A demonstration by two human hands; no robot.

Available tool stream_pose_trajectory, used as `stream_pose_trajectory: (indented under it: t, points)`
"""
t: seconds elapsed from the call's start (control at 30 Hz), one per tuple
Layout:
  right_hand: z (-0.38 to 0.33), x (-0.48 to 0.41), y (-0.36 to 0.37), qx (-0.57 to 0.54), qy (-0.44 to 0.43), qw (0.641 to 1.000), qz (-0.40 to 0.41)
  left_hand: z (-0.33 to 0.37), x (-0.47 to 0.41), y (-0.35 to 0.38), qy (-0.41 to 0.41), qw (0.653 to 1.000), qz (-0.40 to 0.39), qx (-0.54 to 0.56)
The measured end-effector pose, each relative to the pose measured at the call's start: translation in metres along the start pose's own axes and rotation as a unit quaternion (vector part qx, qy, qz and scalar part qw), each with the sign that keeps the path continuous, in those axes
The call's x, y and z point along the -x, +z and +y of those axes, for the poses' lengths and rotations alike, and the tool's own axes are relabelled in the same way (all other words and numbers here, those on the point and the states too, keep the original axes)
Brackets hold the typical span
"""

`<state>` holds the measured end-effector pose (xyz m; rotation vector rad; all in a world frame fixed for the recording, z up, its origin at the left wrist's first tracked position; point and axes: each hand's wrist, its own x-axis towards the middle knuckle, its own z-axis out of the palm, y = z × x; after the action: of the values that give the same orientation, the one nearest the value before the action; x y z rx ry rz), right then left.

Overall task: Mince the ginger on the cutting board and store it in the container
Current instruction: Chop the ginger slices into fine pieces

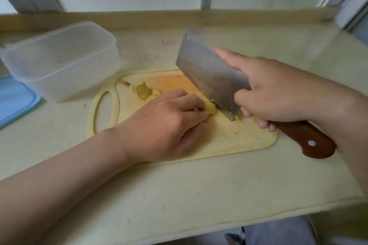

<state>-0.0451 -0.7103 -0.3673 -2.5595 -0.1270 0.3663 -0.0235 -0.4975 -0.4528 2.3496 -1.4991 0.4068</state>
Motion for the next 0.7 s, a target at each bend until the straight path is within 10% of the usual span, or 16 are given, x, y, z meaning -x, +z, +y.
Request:
stream_pose_trajectory:
  t: [0.7]
  points:
    - [-0.016,0.019,0.014,0.102,0.025,0.993,0.049,0.001,0.011,0.001,-0.048,0.995,-0.048,-0.078]
